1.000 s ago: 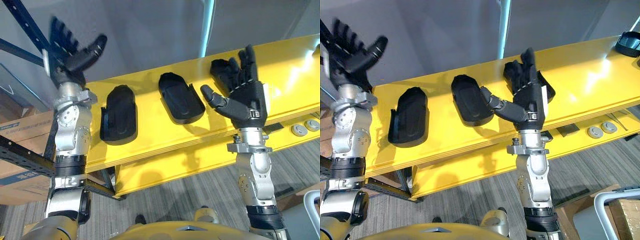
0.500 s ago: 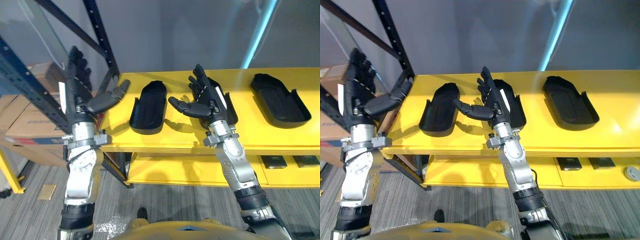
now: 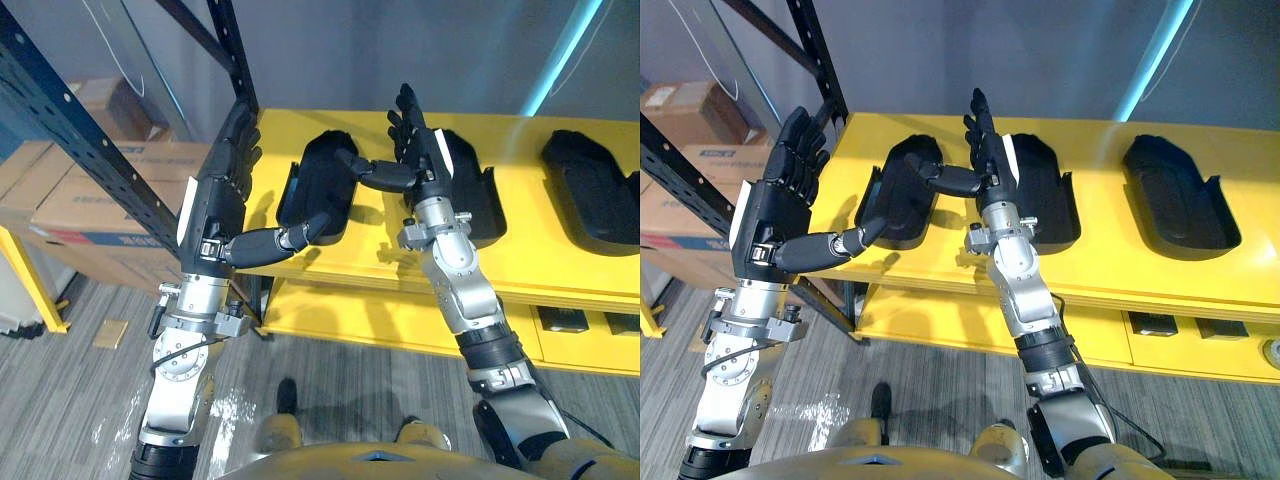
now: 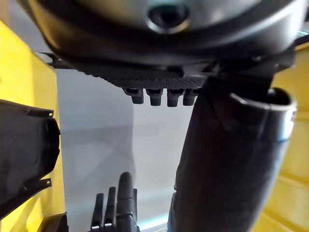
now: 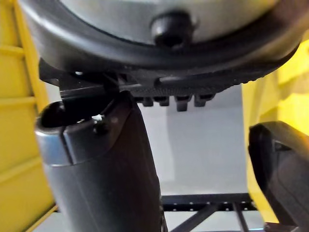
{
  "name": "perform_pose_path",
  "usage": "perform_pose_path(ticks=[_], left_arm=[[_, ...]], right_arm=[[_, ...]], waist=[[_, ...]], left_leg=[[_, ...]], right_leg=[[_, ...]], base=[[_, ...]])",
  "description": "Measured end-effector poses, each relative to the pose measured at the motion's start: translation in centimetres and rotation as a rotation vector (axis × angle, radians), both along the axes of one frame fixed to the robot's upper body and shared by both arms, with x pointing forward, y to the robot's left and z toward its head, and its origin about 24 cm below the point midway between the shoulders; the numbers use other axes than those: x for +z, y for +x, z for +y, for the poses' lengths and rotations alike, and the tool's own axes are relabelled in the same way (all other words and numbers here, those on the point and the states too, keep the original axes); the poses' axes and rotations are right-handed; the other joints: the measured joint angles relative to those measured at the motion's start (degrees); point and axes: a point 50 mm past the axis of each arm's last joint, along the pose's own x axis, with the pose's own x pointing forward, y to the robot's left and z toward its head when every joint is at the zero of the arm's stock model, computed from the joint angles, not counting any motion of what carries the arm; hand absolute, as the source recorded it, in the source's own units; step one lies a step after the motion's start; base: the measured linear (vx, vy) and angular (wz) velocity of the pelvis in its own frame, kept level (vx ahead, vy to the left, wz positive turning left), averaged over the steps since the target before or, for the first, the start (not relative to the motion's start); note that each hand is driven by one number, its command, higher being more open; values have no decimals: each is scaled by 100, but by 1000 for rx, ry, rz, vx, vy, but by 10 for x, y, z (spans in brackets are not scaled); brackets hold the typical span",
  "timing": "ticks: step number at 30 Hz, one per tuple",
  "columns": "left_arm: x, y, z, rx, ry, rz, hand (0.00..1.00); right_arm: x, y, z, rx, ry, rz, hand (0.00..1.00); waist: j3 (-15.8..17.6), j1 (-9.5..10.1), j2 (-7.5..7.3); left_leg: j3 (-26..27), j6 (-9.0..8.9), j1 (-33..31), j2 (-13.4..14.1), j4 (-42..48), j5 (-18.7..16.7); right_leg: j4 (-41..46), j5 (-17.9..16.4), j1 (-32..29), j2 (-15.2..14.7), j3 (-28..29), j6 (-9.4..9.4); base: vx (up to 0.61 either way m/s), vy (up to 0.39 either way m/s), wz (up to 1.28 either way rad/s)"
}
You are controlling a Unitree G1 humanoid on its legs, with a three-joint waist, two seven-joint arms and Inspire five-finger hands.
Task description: Walk over and take three plastic housings, then place them on the shelf
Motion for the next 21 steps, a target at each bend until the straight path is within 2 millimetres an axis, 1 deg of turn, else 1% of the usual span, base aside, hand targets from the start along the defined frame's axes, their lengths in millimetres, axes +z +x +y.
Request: perform_pose_path(ticks=[4,8,12,15,18,21], left_arm=[[1,0,0,-13,-34,-7,100],[2,-1,-1,-26,-35,-9,100],[9,-4,-6,-55,-42,-46,100],[15,-7,-8,-69,-43,-74,100],[15,-7,-9,-69,-49,-75,100],[13,-8,-8,-68,-49,-68,100]], right_arm=[[-4,1,0,-9,-30,30,100],[-9,3,-1,-4,-57,73,100],[-7,9,0,-17,-94,83,100],[-1,12,3,-8,-103,74,100],[7,14,6,0,-106,56,100],[5,18,6,12,-117,74,100]], waist=[[64,66,15],[121,98,4],[200,117,-29],[239,120,-53],[338,120,-57],[351,138,-58]], left_leg=[[-40,-9,-165,-13,39,20],[-89,-30,-154,-26,55,47],[-111,-31,-145,-22,72,47],[-111,-29,-145,-23,85,46],[-112,-3,-136,-22,99,30],[-113,-1,-136,-23,99,29]], right_leg=[[196,-76,-214,-41,-8,-36],[324,-133,-213,-74,-48,-25],[395,-199,-213,-83,-63,-40],[402,-223,-213,-85,-58,-57],[438,-235,-208,-92,-58,-54],[468,-250,-217,-101,-61,-51]], base=[[-14,-28,5],[14,-45,7],[-13,-28,3],[0,0,0],[-37,-20,0],[-10,-5,0]])
